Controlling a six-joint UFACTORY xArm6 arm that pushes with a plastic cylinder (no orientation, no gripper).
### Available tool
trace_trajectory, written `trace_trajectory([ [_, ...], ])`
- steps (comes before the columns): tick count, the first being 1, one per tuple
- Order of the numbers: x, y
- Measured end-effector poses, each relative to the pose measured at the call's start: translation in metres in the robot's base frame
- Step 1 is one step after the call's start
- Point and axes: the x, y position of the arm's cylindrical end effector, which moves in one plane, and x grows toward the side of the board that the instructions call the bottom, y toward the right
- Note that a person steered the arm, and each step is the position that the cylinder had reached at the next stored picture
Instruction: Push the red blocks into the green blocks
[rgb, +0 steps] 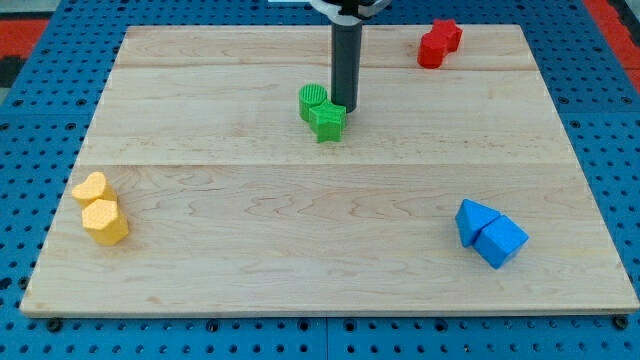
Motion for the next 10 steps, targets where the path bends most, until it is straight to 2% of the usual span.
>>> trace_trajectory([
  [2,-0.002,0.117],
  [3,0.0,0.141],
  [4,-0.021,0.199],
  [5,-0.051,0.219],
  [6,-0.087,0.208],
  [8,-0.117,0.196],
  [9,-0.161,0.194],
  [10,-0.15,0.153],
])
